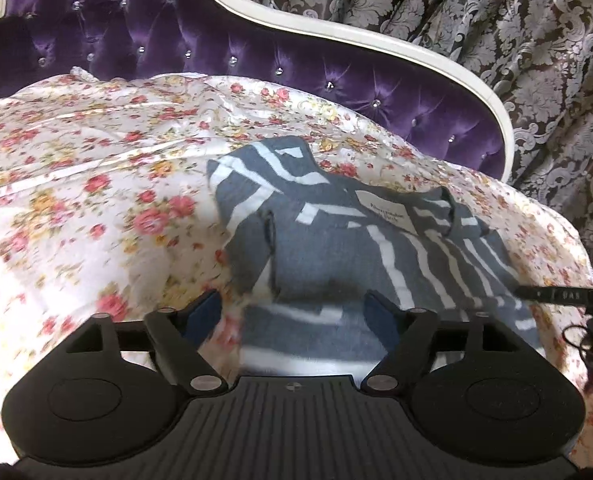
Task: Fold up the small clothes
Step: 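Move both open grippers to the ribbed hem of the cardigan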
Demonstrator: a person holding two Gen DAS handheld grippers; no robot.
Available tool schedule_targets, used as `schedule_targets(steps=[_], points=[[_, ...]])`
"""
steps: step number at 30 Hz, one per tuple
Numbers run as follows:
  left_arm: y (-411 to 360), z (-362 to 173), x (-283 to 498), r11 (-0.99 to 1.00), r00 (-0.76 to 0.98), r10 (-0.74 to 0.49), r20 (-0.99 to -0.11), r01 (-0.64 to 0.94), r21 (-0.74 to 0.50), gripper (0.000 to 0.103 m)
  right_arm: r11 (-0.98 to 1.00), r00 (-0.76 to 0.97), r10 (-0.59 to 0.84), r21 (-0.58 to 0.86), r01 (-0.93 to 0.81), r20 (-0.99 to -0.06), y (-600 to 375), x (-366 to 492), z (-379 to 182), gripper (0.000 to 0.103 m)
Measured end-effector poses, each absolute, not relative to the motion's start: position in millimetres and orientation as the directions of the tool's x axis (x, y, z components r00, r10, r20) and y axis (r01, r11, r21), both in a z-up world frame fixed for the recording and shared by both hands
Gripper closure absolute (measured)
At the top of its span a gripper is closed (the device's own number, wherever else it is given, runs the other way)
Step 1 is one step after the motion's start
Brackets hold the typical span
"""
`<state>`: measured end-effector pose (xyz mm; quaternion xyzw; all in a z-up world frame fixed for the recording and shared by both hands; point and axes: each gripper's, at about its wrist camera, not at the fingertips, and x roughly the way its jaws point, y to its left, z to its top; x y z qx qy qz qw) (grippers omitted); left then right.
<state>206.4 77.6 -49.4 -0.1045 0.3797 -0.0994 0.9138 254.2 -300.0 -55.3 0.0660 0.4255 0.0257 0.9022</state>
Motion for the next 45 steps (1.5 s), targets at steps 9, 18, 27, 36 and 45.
schedule_targets(steps=[9,18,27,36,45], points=[[92.7,-39.8,145.1,0.958,0.670,-0.273,-0.690,0.128,-0.255,0.017,0.948,0.754,0.142,0.307,0.082,-0.641,-316.7,213.5,-26.8,0.022],[99.2,-48.7,89.2,0.946,0.615,-0.320,-0.721,0.170,-0.275,0.017,0.882,0.749,0.329,0.470,-0.027,-0.575,-293.9,106.3,0.2,0.020],[98.0,-71.1,54.9,0.935,0.558,-0.352,-0.752,0.172,-0.309,0.017,0.892,0.630,0.373,0.450,-0.041,-0.681,-277.2,39.3,-14.1,0.020],[97.4,-86.5,48.7,0.931,0.517,-0.362,-0.775,0.169,-0.322,0.017,0.936,0.528,0.331,0.344,-0.077,-0.782,-256.3,22.4,-31.5,0.019],[93.3,-86.6,54.8,0.929,0.497,-0.370,-0.785,0.205,-0.308,0.017,0.919,0.426,0.374,0.392,-0.048,-0.824,-256.3,36.0,-55.0,0.019]])
